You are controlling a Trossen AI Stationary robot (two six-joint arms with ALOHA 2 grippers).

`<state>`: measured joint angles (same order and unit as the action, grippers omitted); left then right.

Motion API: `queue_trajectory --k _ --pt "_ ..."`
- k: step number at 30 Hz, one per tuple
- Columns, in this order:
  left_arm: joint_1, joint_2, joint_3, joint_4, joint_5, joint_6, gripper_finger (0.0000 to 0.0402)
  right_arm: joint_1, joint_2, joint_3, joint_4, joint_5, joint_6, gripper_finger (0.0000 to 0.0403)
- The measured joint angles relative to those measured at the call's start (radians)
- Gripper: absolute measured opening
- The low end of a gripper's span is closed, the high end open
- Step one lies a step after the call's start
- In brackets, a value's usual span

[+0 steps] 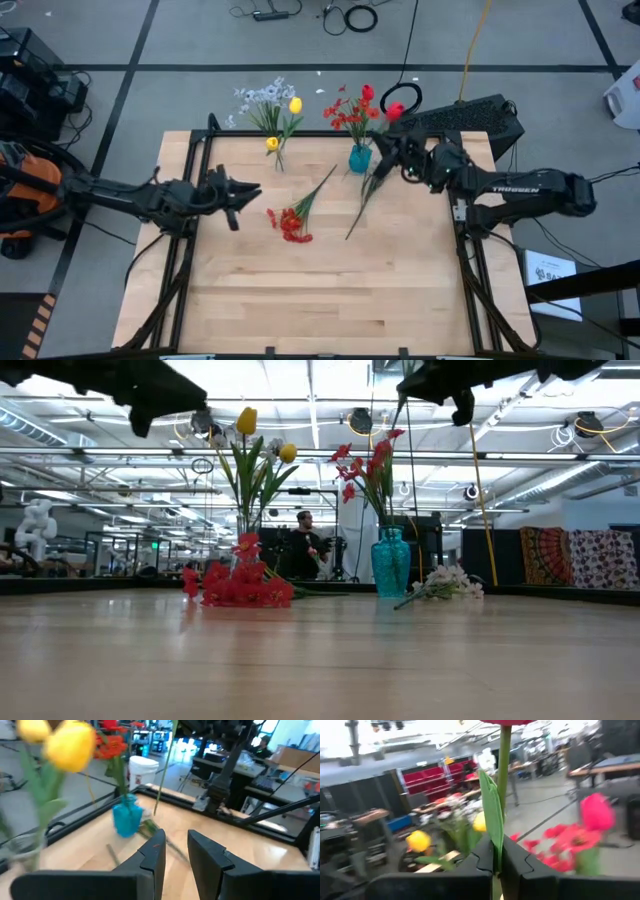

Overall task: Sort flowers into vase by color
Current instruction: Put the red flower into the blue vase

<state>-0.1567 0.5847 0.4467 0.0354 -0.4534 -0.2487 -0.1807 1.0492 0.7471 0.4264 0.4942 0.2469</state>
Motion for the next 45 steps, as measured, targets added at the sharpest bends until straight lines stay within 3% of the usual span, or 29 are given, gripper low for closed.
queue_trajectory --k 8,19,24,36,45 --pt "0.032 -0.162 -0.012 -0.116 0.000 0.022 0.0086 -0.125 0.006 0.000 0.011 0.005 -0.172 0.0000" --pt "0.060 -0.189 -0.012 -0.148 0.000 0.021 0.0086 -0.234 0.050 0.000 0.068 -0.003 -0.223 0.0000" --pt "0.061 -0.188 -0.012 -0.152 0.000 0.019 0.0086 -0.248 0.104 0.000 0.073 -0.051 -0.204 0.0000" --pt "0.061 -0.188 -0.012 -0.151 0.000 -0.008 0.0085 -0.248 0.250 0.000 0.058 -0.052 -0.151 0.0001" --pt "0.061 -0.188 -0.012 -0.150 0.000 -0.008 0.0085 -0.243 0.260 0.000 -0.067 -0.051 -0.084 0.0037"
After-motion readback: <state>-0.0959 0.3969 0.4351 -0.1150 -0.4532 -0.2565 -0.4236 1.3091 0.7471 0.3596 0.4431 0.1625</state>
